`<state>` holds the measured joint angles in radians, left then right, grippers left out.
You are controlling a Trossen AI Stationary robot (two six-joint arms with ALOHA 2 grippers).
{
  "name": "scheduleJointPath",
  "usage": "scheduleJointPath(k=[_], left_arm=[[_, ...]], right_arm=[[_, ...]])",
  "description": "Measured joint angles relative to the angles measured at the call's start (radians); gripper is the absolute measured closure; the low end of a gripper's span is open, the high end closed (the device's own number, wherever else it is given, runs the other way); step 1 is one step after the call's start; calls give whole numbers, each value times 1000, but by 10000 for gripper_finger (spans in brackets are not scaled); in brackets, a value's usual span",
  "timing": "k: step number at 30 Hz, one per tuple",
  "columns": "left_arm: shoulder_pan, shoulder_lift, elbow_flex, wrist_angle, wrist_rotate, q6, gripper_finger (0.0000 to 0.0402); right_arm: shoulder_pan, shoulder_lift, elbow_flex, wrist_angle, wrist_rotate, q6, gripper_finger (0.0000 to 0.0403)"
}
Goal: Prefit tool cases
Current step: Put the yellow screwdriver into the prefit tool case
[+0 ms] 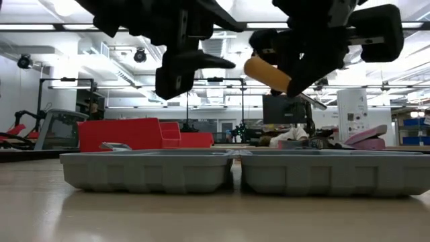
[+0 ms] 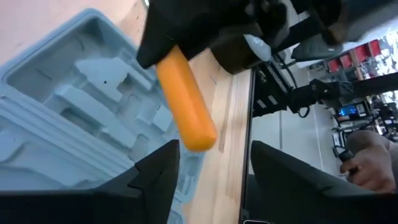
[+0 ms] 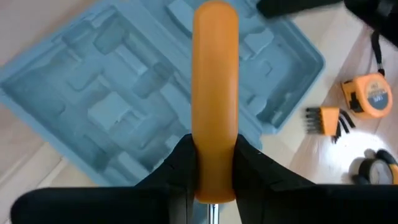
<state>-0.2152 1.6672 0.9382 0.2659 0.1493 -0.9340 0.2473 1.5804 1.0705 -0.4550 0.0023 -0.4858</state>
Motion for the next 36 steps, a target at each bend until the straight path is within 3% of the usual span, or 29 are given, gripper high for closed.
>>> scheduleJointPath(k=[6, 11, 22, 36], left_arm=[[0, 2, 0, -6, 0, -13, 168], [-4, 2, 0, -34, 0, -29, 163], [-4, 1, 0, -30, -8, -52, 193], [-3, 0, 0, -43, -70, -53, 237]], right_arm=[[8, 67, 78, -46, 1, -5, 347], [8, 86, 130, -98, 28, -10, 343], [9, 85, 150, -86, 103, -26, 343], [10, 85, 150, -9, 107, -20, 338]])
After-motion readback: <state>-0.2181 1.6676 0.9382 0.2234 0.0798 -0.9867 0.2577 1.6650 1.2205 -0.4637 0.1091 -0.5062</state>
